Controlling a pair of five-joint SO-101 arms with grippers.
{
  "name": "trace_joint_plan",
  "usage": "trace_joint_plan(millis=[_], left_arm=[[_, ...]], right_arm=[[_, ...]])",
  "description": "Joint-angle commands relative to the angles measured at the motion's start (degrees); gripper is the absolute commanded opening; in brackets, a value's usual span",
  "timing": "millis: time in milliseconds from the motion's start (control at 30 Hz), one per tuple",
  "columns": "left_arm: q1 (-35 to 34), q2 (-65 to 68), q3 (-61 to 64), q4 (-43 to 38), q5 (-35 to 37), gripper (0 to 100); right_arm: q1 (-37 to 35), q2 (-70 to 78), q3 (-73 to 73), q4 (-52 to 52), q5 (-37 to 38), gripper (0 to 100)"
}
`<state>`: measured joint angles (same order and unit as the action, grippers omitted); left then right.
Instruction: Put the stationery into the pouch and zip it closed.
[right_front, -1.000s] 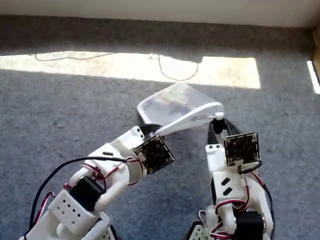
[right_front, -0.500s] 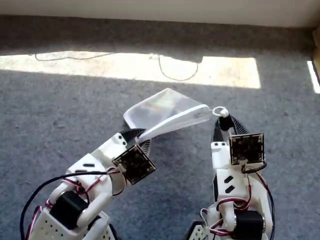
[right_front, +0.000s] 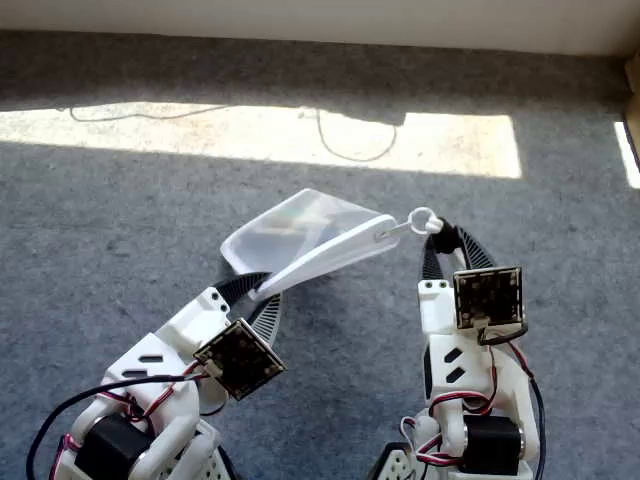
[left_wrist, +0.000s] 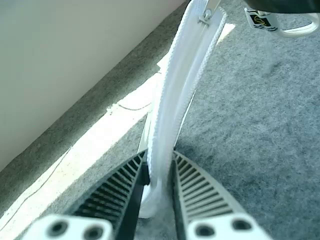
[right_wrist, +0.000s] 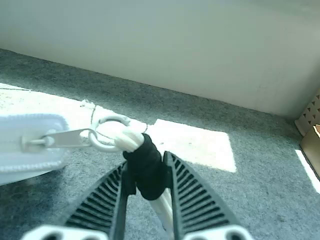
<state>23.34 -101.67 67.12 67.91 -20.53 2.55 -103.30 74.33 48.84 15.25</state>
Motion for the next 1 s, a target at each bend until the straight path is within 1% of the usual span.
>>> trace_joint_plan(millis=[0,133,233,333,433,500,700,967], left_arm=[[-3.7,-1.9,2.1,0.7,0.8,0],[-4.3,-1.9,5.3,-1.7,1.0,0],[-5.0,-1.9,6.4,-3.4,1.1,0],[-5.0,-1.8,6.5,-3.8,3.1,0],[-5.0,-1.8,6.5,-4.7,4.2,0],[-5.0,-1.8,6.6,-6.2,4.2,0],[-4.7,-1.8,7.1,-9.1,3.9,1],[-5.0,-1.8,13.8,-14.7,2.3,1]], right_arm=[[2.2,0.6,-0.6,3.4,-0.8,7.0],[-1.5,0.6,-3.5,8.2,-2.6,21.1],[-3.3,0.6,-5.8,12.1,-2.6,25.9],[-4.3,0.6,-9.1,15.8,-2.5,26.0],[-4.4,0.6,-11.7,18.5,0.4,26.0],[-4.4,0.6,-12.8,20.2,1.6,26.0],[-4.4,0.6,-13.1,23.1,1.8,26.0],[-4.4,0.7,-18.1,27.5,1.8,26.0]])
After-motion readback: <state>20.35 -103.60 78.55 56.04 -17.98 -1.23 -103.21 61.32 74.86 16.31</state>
